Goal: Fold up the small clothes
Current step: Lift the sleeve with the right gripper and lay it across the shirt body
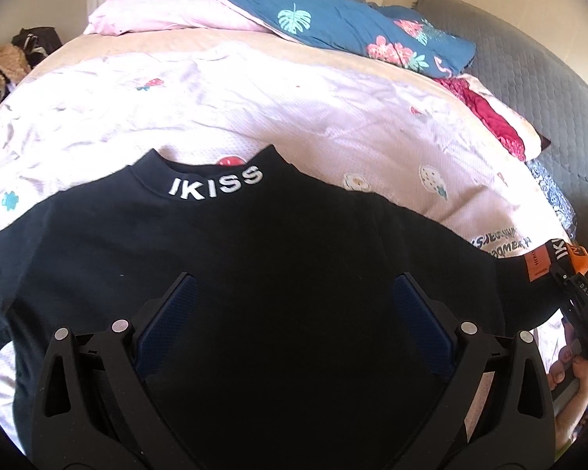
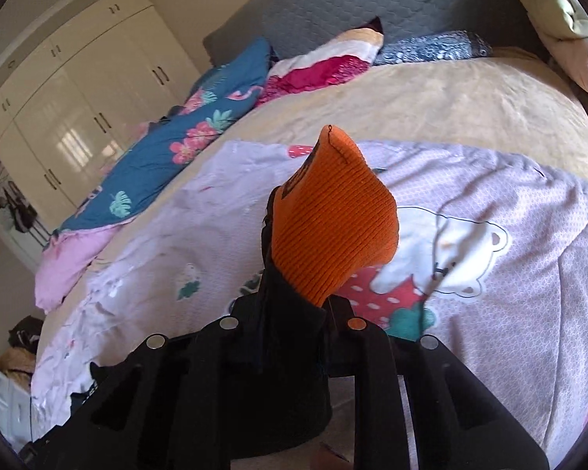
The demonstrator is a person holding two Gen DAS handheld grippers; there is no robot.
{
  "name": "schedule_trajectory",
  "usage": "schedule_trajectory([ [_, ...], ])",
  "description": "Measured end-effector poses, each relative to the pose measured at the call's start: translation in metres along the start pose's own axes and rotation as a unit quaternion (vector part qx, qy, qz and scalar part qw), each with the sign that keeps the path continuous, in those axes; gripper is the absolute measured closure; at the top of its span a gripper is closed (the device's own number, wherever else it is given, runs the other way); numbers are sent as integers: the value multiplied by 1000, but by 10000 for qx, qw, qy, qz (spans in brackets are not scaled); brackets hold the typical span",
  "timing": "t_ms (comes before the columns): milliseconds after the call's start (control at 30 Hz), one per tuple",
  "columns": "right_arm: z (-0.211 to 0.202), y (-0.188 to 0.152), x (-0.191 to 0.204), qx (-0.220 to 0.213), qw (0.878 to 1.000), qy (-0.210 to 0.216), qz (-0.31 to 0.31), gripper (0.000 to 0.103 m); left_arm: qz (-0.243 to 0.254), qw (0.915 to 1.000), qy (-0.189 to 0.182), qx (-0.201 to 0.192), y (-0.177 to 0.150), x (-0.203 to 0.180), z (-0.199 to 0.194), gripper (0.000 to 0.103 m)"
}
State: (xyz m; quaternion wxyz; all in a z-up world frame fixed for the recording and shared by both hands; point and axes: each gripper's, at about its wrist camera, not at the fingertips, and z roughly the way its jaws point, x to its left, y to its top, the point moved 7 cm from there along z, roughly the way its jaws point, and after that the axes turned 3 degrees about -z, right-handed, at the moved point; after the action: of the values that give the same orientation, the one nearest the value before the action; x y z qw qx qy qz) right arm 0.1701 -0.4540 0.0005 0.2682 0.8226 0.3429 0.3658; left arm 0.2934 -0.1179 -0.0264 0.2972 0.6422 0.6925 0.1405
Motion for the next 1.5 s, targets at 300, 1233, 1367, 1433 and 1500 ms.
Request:
schedule_trajectory([
  [300, -22, 3, 48, -99, 9979, 543, -328, 85, -218, 9996, -112, -172, 9, 17, -25, 9],
  [1233, -70, -58, 217, -79, 9642, 1710, -2026, 84, -1243, 9894, -563, -500, 10, 103, -77, 9],
  [1367, -70, -74, 236, -8, 9567, 1808, -2282, 85, -1330, 9893, -443, -408, 5, 119, -74, 9],
  [1433, -69, -81, 242, 25, 9531, 1851, -2393, 85, -1427, 9876, -530, -394, 5, 126, -74, 9],
  [1500, -67, -89, 250, 75, 9496, 1870, -2516, 84, -1584, 9842, -717, -345, 3, 132, -74, 9],
])
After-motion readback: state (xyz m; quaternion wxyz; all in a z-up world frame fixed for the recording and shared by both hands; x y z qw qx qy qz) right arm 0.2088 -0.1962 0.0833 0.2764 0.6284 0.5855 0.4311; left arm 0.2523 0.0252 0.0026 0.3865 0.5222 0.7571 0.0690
